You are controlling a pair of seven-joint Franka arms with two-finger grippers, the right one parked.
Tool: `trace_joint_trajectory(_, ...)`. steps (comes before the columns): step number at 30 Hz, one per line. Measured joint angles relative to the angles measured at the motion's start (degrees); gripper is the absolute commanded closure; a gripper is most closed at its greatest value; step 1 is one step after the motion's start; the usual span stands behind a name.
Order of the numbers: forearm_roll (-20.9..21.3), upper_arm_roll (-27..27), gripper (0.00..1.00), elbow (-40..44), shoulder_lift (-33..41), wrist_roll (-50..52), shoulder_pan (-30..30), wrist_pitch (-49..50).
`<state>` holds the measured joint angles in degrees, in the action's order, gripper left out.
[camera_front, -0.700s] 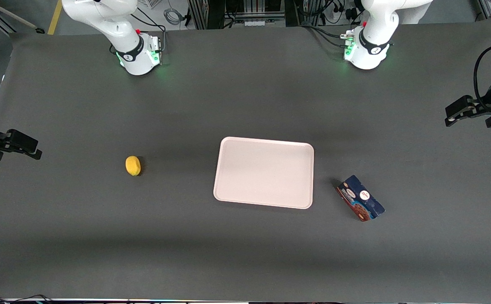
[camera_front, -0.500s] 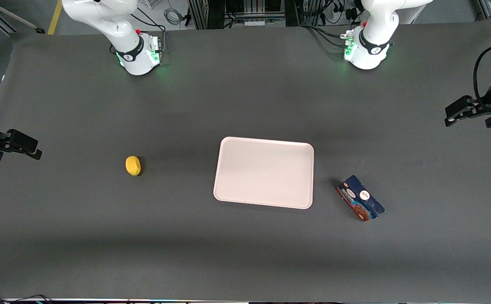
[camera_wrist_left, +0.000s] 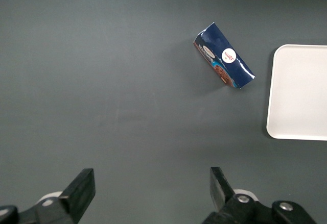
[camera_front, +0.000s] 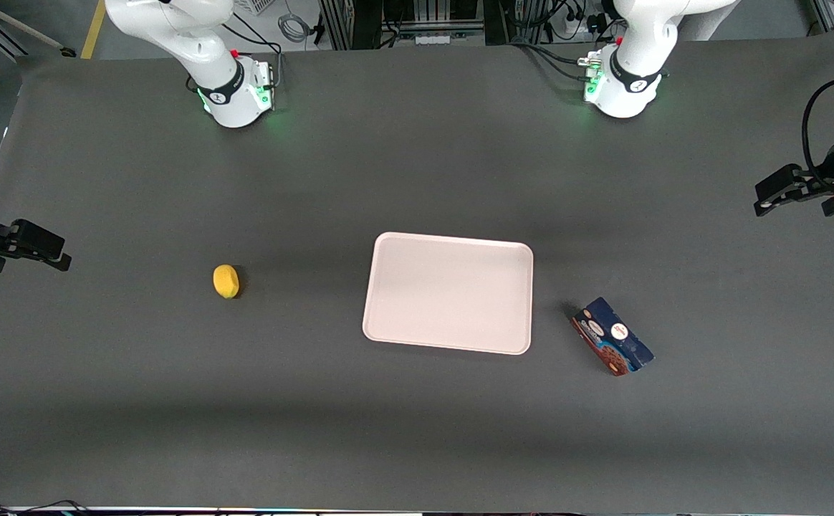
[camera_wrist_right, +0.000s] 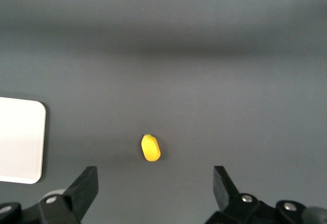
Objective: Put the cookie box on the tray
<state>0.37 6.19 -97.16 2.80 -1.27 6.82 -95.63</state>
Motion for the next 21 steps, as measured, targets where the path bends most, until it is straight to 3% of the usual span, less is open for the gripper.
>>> trace_joint_trajectory(12, -4.1, 0.1, 0.00, 0.1, -1.8, 16.7, -1.3, -2.0)
trace_joint_trajectory(21, -4.7, 0.1, 0.00, 5.5, -9.3, 33.4, -4.5, -3.7)
